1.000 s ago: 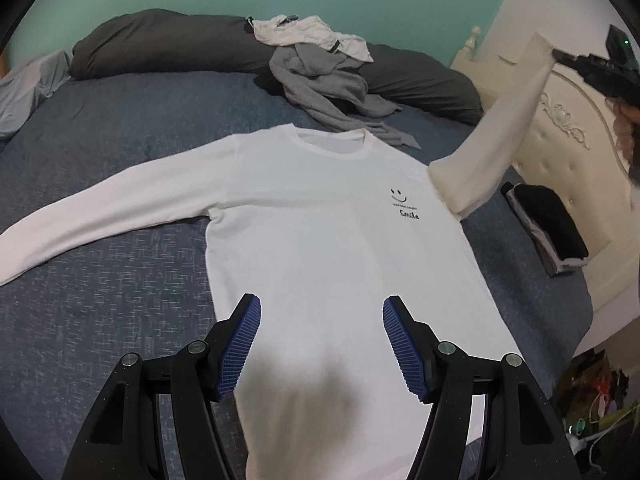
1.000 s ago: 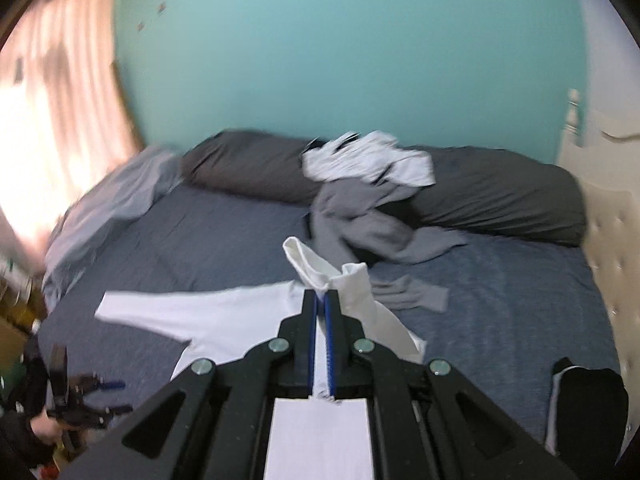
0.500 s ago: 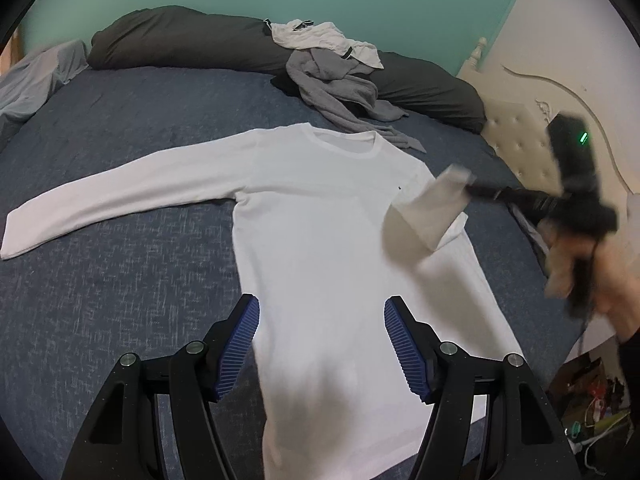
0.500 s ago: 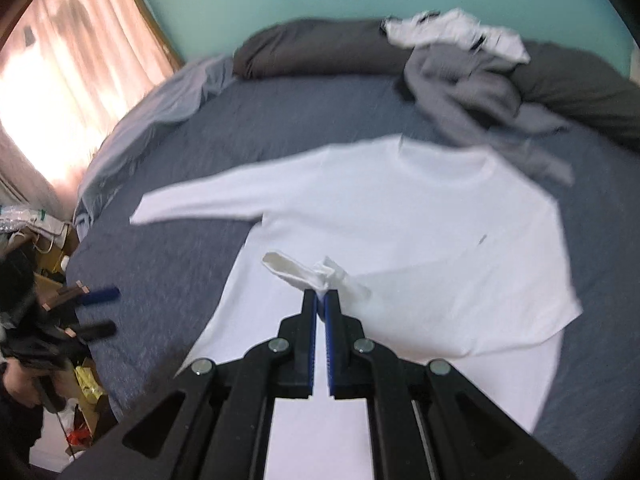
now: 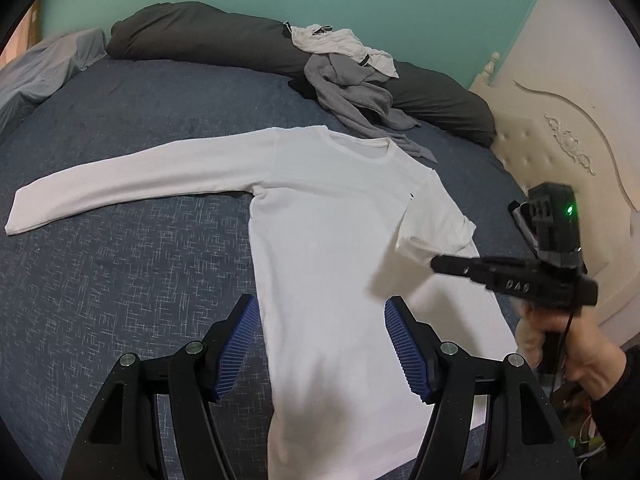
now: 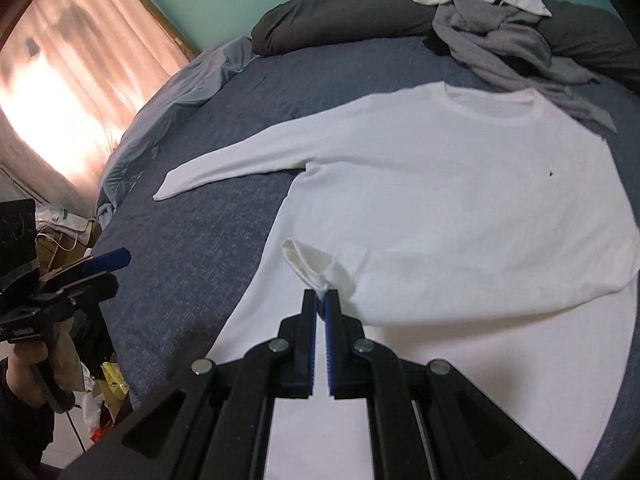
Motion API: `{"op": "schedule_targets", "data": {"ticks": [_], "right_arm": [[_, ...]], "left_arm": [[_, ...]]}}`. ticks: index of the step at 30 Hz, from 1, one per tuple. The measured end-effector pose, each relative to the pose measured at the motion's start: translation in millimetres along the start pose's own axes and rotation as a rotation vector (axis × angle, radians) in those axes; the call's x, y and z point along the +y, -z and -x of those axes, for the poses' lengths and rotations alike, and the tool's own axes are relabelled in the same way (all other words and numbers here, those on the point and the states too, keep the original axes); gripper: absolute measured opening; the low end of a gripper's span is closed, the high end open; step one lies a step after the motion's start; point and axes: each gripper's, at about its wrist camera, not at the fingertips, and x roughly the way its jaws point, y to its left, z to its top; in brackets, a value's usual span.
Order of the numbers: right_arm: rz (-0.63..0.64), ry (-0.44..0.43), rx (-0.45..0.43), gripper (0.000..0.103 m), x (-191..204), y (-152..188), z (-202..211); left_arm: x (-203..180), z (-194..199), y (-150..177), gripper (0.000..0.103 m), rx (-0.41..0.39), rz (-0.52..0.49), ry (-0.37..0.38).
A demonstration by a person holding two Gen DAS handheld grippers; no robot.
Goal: Fold clothes
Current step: 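Lay the sleeve diagonally across the shirt body and open the right gripper, then move the left gripper to the folded sleeve and pinch it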
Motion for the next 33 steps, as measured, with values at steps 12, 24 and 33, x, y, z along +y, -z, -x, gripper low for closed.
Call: {"op": "schedule_targets", "data": {"ticks": [12,24,33], "right_arm": [[-0.089,-0.035,0.093,0.038,-14,38,-14],[-0.399,0.047,-0.146,0.051,-128,83,77],[-0.528,0.04,-0.207,0.052,-171,110,71]], "left_arm": [[-7,-31,12,0.069,0.047,0.027,0.027],[-23,-93,31,0.069,0.139,0.028,0.073],[-37,-127,30,0.069,0.165,0.014,0.027]]}}
